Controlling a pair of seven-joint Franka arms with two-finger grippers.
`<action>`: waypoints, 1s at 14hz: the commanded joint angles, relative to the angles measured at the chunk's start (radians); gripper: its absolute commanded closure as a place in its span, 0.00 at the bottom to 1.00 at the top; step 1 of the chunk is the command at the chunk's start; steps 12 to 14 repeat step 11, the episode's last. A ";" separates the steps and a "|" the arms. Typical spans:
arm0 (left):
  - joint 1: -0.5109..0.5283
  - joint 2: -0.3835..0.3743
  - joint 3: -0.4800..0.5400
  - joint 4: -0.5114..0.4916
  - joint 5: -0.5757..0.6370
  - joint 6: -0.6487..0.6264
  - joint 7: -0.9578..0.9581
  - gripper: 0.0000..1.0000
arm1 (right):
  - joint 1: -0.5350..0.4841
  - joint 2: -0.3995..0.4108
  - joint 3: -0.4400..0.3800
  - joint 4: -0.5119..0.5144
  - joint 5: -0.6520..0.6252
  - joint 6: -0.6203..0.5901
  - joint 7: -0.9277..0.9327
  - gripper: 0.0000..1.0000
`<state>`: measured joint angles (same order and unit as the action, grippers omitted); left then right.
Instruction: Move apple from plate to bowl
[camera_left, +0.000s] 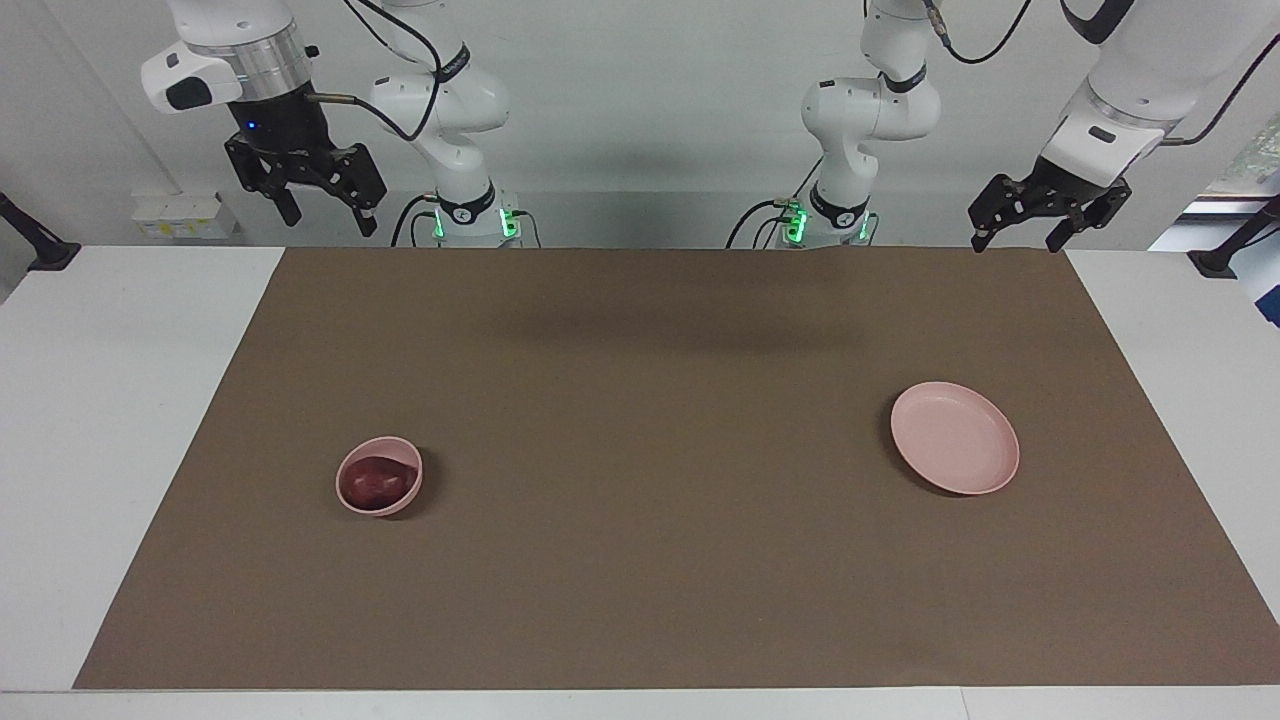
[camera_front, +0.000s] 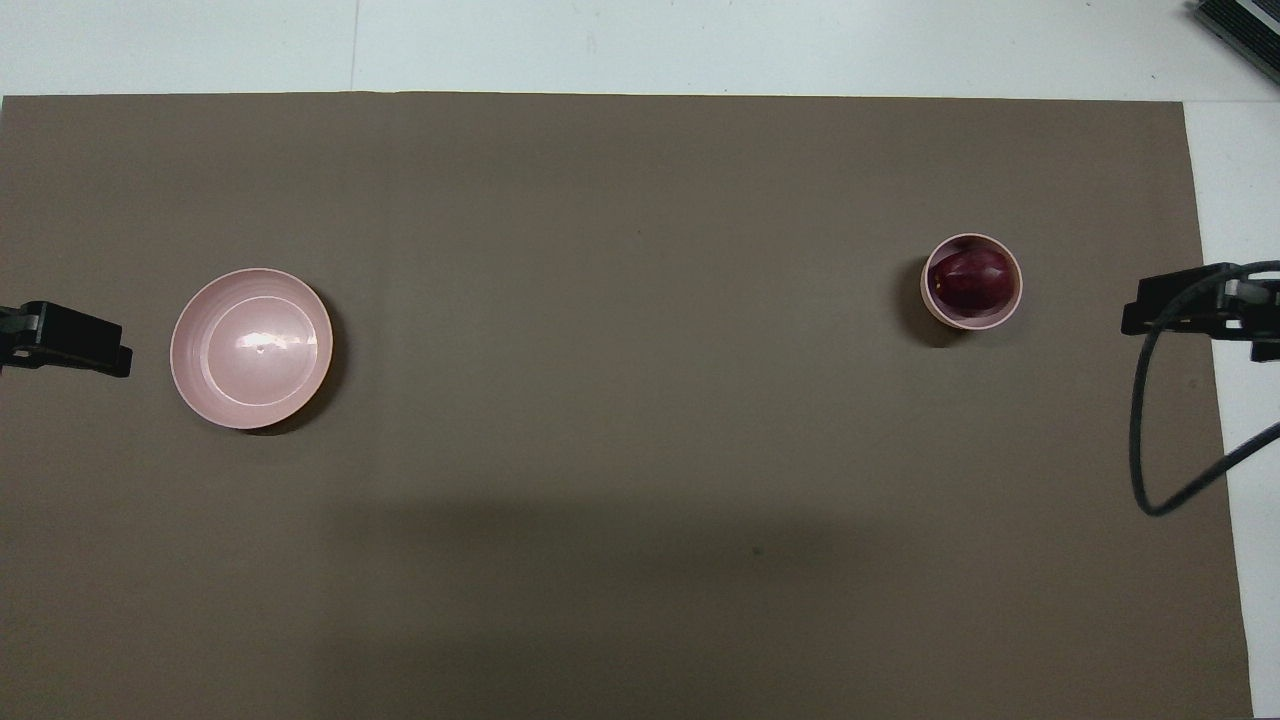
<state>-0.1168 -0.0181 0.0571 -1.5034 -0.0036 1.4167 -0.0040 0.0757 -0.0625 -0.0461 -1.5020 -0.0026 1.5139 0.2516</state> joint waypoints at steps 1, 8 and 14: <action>0.002 -0.005 0.000 0.011 0.008 -0.021 0.006 0.00 | -0.005 -0.019 0.005 -0.023 0.024 0.006 -0.012 0.00; 0.003 -0.005 0.000 0.011 0.008 -0.021 0.006 0.00 | -0.004 -0.010 0.008 -0.011 0.001 -0.080 -0.144 0.00; 0.002 -0.005 0.000 0.011 0.008 -0.021 0.006 0.00 | -0.005 -0.008 0.008 -0.011 0.003 -0.075 -0.143 0.00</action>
